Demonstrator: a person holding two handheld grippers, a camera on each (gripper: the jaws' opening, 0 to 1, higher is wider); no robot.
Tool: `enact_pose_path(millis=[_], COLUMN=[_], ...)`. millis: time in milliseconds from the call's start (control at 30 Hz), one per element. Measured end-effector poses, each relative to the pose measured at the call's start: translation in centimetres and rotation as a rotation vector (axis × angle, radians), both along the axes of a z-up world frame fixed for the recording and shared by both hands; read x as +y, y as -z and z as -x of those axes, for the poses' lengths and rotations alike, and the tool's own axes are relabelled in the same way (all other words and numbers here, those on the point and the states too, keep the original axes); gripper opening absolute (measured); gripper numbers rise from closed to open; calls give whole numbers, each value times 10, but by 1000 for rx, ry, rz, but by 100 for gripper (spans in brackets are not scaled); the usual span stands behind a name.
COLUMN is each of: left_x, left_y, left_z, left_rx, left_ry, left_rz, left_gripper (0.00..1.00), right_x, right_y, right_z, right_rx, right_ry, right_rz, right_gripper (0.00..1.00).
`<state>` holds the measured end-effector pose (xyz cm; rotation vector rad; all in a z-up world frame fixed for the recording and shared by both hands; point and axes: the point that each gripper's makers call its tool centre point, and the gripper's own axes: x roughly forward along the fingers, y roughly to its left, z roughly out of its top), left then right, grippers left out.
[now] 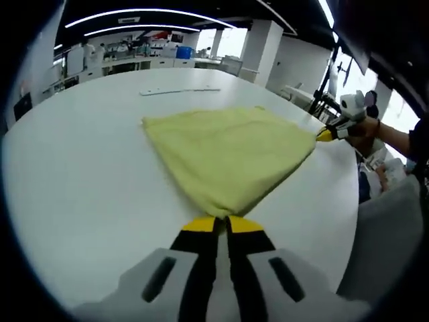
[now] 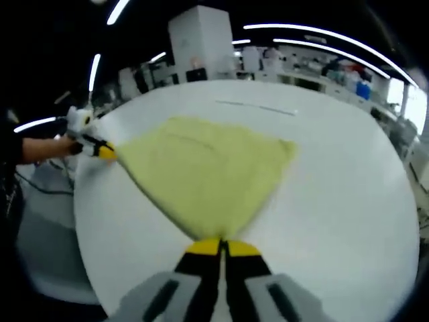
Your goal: Fold the garment on the visible template until the final outline fits inside the template.
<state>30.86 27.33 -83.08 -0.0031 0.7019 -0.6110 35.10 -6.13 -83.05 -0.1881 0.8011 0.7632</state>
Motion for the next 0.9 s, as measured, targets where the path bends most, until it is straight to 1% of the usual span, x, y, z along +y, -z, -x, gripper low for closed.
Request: enact_pose_path(millis=[100,200,267,333,433,667,900], left_x=[2,5,6,5,6,1,-2], left_y=[-2,-3,-4,-3,0,1,2], left_z=[1,1,1,3,4,12,19], left_rx=[-1,0,-8,-11,-12,8,19], left_ry=[-12,-11,2,22,40,34,49], left_rz=[3,-3,-30,-52,-72,-56,-63], left_gripper=[0,0,0,0,0,0,0], right_x=[-1,-3,-9,-8,-7,-10,-15], right_y=[-1,-1,-1,-2,-3,-2,0], right_z=[0,2,1,3,4,7,18], right_rx=[-10,-6,0,9,3,2,12], right_ry=[-20,-31,-29,-20,-26,-48,-53], right_rz=[5,9,6,-4,-7,21,39], right_gripper=[0,0,0,0,0,0,0])
